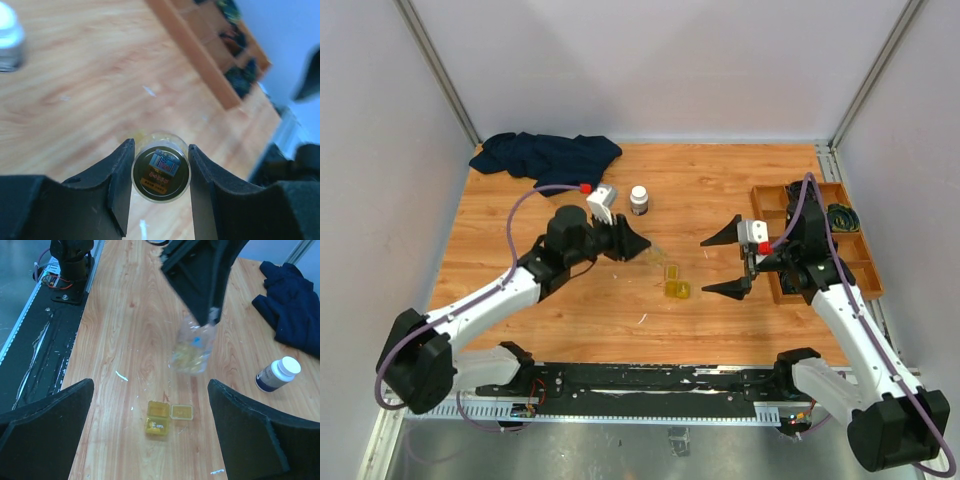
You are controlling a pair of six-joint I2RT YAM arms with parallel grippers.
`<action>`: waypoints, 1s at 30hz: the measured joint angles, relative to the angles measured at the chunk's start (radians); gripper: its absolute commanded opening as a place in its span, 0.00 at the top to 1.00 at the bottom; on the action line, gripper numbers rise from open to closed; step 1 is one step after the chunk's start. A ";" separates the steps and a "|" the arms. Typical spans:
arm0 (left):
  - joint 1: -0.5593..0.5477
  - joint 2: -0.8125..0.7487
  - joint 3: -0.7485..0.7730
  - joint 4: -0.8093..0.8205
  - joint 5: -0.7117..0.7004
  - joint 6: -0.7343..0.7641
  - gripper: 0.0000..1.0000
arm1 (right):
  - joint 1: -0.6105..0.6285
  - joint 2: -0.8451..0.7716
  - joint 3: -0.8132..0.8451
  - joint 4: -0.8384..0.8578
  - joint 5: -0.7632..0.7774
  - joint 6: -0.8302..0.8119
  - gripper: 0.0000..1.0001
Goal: Sort the pills into containers
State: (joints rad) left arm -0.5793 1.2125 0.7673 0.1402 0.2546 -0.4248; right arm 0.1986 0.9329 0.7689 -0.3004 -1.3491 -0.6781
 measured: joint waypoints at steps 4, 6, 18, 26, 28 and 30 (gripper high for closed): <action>-0.152 -0.072 -0.109 0.146 0.003 -0.072 1.00 | 0.003 -0.014 0.000 0.001 -0.005 -0.007 0.01; -0.220 -0.093 -0.152 0.222 -0.030 -0.114 1.00 | 0.012 -0.018 0.000 0.007 -0.004 0.003 0.01; -0.446 -0.105 -0.224 0.486 -0.409 -0.356 1.00 | 0.111 -0.016 -0.081 0.263 0.056 0.215 0.02; -0.490 -0.062 -0.223 0.521 -0.504 -0.411 1.00 | 0.169 0.013 -0.124 0.414 0.187 0.346 0.09; -0.495 -0.053 -0.223 0.523 -0.511 -0.415 1.00 | 0.190 0.017 -0.124 0.421 0.204 0.346 0.12; -0.499 -0.044 -0.218 0.524 -0.515 -0.418 1.00 | 0.209 0.023 -0.124 0.422 0.226 0.341 0.15</action>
State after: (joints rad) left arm -1.0779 1.1683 0.5495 0.6640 -0.2607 -0.8429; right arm 0.4080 0.9562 0.6453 0.1219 -1.1229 -0.3370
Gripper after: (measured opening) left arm 0.451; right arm 0.888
